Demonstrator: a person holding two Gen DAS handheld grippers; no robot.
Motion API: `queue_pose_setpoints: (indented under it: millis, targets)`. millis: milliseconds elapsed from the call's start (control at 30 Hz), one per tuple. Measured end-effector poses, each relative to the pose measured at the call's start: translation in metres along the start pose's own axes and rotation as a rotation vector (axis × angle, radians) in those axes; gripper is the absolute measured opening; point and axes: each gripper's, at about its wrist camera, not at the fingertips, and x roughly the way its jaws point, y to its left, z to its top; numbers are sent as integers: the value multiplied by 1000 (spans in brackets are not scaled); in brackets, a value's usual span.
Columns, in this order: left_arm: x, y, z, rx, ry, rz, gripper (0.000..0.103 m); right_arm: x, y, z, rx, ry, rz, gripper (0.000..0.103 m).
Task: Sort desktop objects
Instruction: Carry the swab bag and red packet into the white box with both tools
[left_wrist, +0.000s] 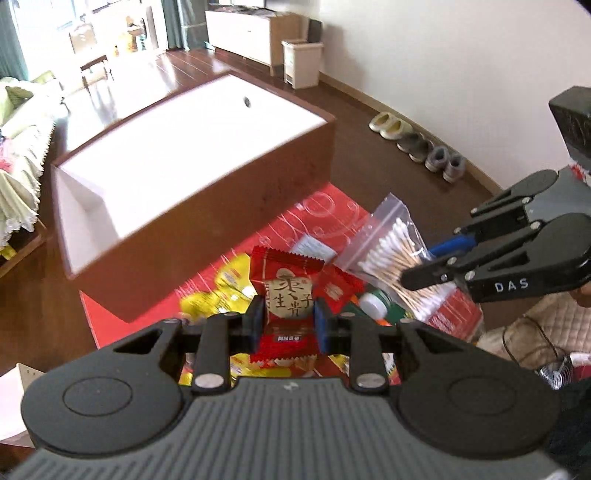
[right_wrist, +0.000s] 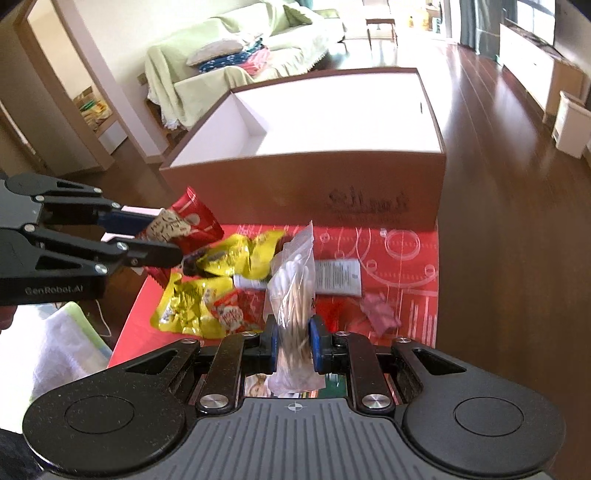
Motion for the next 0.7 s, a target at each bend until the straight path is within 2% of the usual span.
queue_pose_setpoints:
  millis: [367, 700]
  targets:
    - [-10, 37, 31, -52, -60, 78, 24, 5, 5, 61, -108, -51, 14, 16]
    - [-7, 84, 65, -81, -91, 137, 24, 34, 7, 127, -160, -91, 17, 16]
